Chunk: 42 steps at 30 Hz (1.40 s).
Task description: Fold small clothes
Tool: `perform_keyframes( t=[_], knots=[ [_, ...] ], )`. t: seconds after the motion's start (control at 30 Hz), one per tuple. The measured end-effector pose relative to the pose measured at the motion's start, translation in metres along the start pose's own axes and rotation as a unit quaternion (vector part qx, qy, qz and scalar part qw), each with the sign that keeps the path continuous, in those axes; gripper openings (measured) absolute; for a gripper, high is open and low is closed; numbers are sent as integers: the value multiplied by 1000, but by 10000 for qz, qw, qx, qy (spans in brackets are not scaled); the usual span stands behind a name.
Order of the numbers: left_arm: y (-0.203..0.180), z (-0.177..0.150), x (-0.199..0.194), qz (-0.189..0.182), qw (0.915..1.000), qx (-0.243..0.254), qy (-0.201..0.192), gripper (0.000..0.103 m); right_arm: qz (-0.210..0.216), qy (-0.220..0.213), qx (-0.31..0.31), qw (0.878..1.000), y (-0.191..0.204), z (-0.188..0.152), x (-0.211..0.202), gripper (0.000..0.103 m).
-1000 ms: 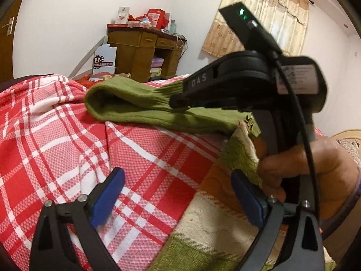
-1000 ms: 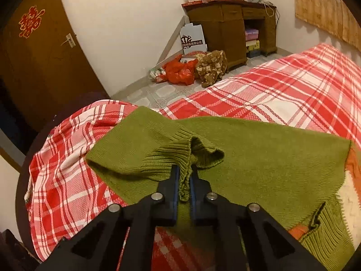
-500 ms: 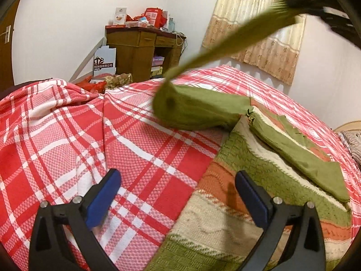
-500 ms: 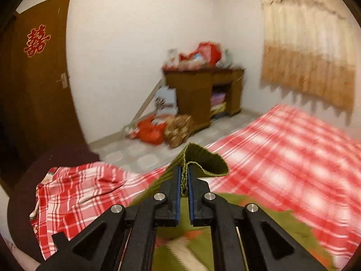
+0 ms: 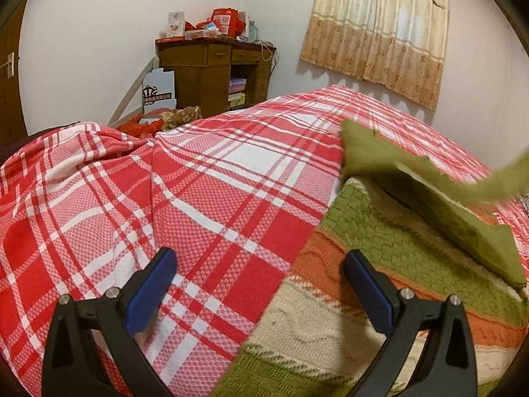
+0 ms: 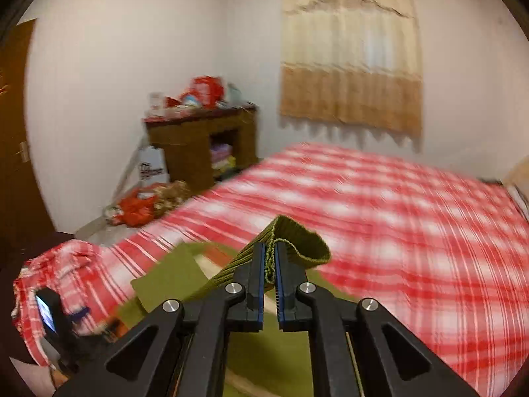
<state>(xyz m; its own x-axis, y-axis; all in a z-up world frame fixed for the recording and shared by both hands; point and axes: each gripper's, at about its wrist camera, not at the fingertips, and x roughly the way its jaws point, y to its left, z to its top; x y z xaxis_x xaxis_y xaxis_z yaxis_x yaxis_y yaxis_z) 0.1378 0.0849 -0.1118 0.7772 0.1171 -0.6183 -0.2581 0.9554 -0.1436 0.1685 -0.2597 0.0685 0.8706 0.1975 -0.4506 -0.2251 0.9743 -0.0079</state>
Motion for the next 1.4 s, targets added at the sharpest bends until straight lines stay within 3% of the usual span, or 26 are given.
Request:
perform_keyframes(
  t=[0.13,0.2,0.37,0.4,0.43,0.47,0.6,0.7,0.8,0.87,0.93,0.97,1.03,1.13,1.23,1.33,1.4],
  knots=[
    [-1,0,1,55,10000,34,20,103,-387,609,247,9971,-41,-64,15,5],
    [-1,0,1,75,10000,49,28,103,-360,891,421,9945,-54,-90,24,5],
    [1,-2,2,86,9999,61,40,103,-941,1753,841,9764,-83,-157,41,11],
    [1,-2,2,90,9999,63,40,103,-862,1714,1000,9763,-87,-162,36,22],
    [1,-2,2,93,9999,66,41,103,-777,1547,1304,9762,-97,-166,22,41],
    [1,-2,2,101,9999,73,44,103,-824,1469,1493,9743,-103,-168,14,48],
    [1,-3,3,122,9999,86,46,103,-1297,1122,1879,9671,-116,-167,-24,49],
    [1,-3,4,154,9998,103,51,103,-1049,769,1735,9762,-100,-148,-40,49],
    [2,-2,5,157,9998,105,58,103,-673,745,1644,9813,-81,-126,-30,49],
    [1,-2,5,157,9998,104,58,103,-552,791,1599,9824,-73,-114,-10,40],
    [0,-2,5,164,9998,109,58,103,-658,901,1232,9861,-60,-111,10,9],
    [1,-2,5,163,9998,108,58,103,-558,1080,1082,9867,-52,-114,25,6],
    [1,-2,5,159,9998,107,59,103,-394,1303,994,9857,-41,-125,37,6],
    [0,-2,5,162,9998,110,56,103,-796,1826,816,9766,-35,-155,60,4],
    [1,-2,4,178,9997,123,58,103,-631,1576,1461,9746,-58,-171,57,3],
    [0,-3,4,168,9998,119,61,103,-377,1619,2074,9640,-76,-171,54,3],
    [0,-3,5,159,9998,114,60,103,-373,1699,2149,9610,-75,-170,48,3]
  ],
)
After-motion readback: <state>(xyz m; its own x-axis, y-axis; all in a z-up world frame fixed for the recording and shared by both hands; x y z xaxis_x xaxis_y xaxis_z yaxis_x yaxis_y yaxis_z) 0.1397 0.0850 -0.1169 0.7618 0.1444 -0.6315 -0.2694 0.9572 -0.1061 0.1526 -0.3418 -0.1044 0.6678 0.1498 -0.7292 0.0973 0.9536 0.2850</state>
